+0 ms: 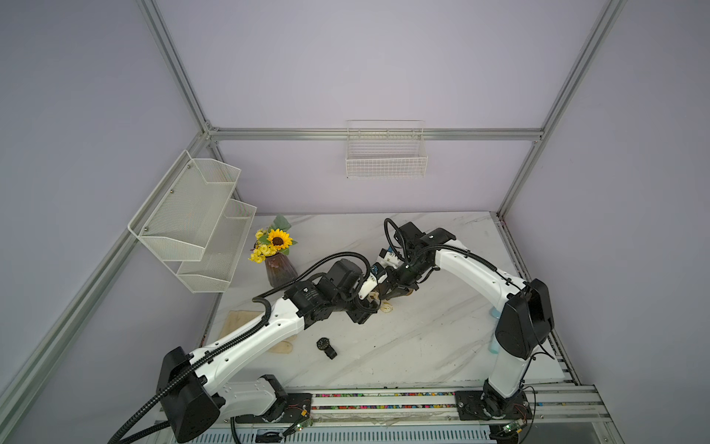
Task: Place watch on stand
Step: Place the watch at the center of the board.
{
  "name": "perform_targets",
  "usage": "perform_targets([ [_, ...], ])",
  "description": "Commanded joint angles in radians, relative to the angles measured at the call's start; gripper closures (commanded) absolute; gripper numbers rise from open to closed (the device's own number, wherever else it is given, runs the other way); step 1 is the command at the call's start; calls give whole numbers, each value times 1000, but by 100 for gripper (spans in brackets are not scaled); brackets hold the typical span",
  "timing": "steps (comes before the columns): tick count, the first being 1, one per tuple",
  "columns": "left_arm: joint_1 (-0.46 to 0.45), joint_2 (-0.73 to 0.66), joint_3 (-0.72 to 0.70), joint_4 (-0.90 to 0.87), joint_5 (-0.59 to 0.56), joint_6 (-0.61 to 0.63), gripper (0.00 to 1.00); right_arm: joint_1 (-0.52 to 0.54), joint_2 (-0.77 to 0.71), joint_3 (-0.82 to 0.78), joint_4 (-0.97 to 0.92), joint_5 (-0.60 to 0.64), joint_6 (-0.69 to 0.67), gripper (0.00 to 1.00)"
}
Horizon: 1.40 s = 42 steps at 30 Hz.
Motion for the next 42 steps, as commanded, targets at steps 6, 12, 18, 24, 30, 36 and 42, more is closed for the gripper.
perform_targets([
  [6, 3, -52, -13, 25, -23, -35, 30, 103, -131, -146, 95, 254, 31, 100],
  [12, 9, -100, -43, 24, -38, -62, 30, 232, -226, -349, 326, 320, 143, 100],
  [18, 10, -123, -53, 24, -36, -71, 31, 253, -207, -514, 519, 314, 140, 100],
  [24, 10, -139, -61, 17, -39, -76, 31, 253, -98, -551, 602, 288, 107, 100],
  [30, 11, -142, -70, 13, -26, -76, 31, 253, -67, -556, 619, 319, 113, 88],
  [36, 11, -115, -76, 8, -14, -77, 31, 252, -76, -555, 625, 375, 122, 73],
  [42, 11, -109, -110, -5, 24, -73, 31, 230, -204, -568, 611, 420, 190, 67],
])
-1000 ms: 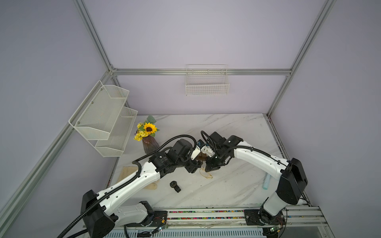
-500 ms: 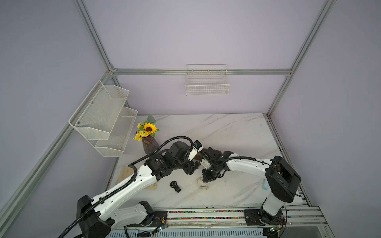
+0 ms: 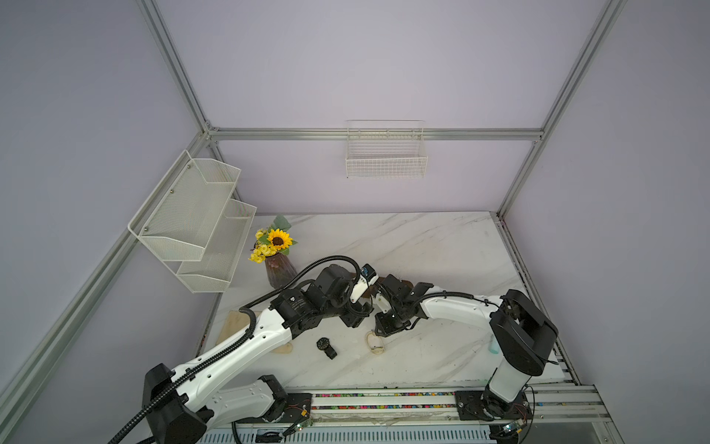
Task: Place watch on stand
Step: Place the watch at the center of the board, then pick up the watch at the center of the board.
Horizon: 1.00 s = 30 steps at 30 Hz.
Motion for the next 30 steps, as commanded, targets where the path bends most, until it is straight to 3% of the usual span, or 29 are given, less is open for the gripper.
perform_targets([
  [1, 3, 9, -39, -7, 49, -6, 31, -25, -123, -9, 5, 29, 66, 67],
  [9, -19, 140, -17, -39, 161, -50, 40, -108, -384, -78, -66, -37, 177, 67],
  [15, -117, 233, -28, -54, 185, -98, 35, -244, -536, -127, -171, -52, 173, 67],
  [23, -172, 338, -53, -24, 194, -175, 32, -276, -564, -116, -204, -69, 166, 67],
  [30, -212, 476, -5, 1, 110, -199, 34, -282, -598, -110, -214, -61, 163, 68],
])
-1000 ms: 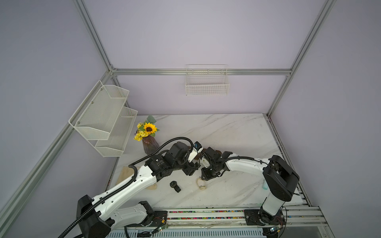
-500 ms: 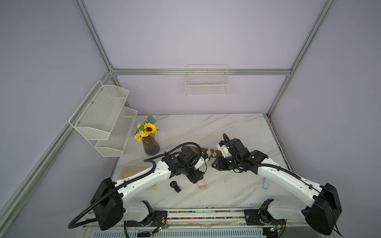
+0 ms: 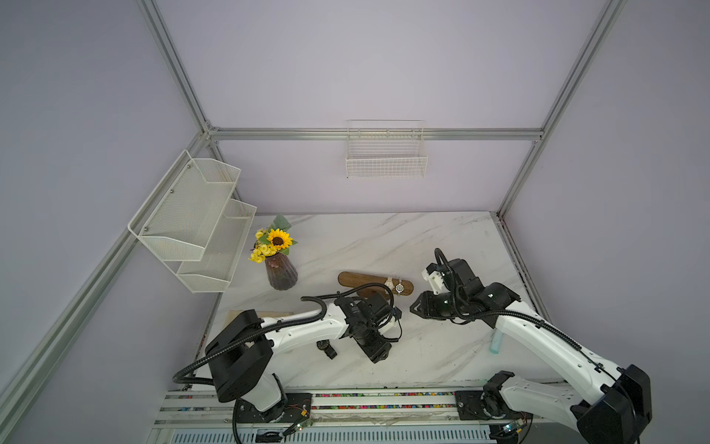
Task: Place watch on stand
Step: Pick up the watch at the center of the board.
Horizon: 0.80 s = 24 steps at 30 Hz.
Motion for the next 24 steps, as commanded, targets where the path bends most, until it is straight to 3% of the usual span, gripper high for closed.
perform_targets([
  [1, -8, 39, 33, 28, -37, -26, 35, -8, -25, 12, -27, -2, 5, 68],
  [12, -7, 88, 83, 31, -40, -12, 39, -17, -26, 5, -33, -11, -19, 68],
  [24, -7, 139, 133, -3, -64, 0, 58, -32, -29, -7, -33, -22, -32, 69],
])
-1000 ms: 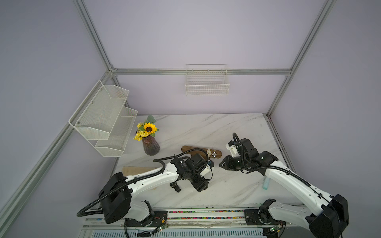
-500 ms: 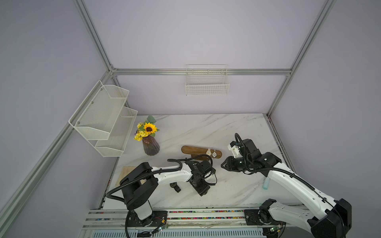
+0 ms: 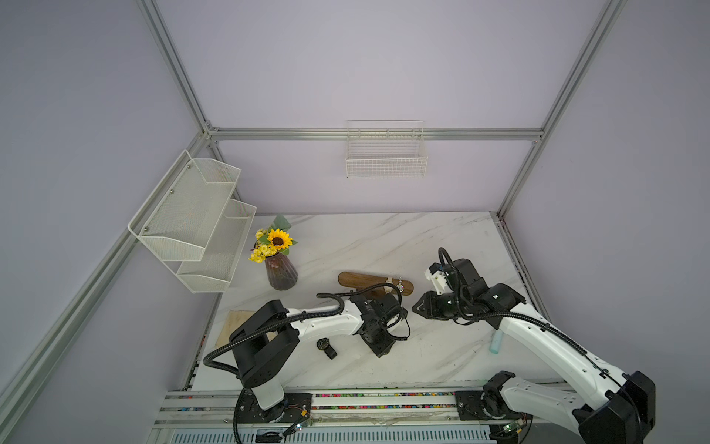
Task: Place watch on stand
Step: Pick up the watch at the center of the board.
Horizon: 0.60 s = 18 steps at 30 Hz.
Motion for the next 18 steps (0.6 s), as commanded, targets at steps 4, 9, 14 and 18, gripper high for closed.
perform_targets([
  [4, 1, 22, 64, -27, -19, 10, 63, -14, -12, -6, -21, -13, -18, 69],
  [9, 3, 28, 74, -31, -31, 9, 66, -23, -16, -10, -21, -16, -23, 70],
  [14, 17, 27, 93, -30, -21, -8, 69, -28, -14, -16, -20, -17, -27, 70],
  [18, 38, 27, 97, -30, -10, -12, 74, -30, -12, -20, -19, -20, -32, 70],
])
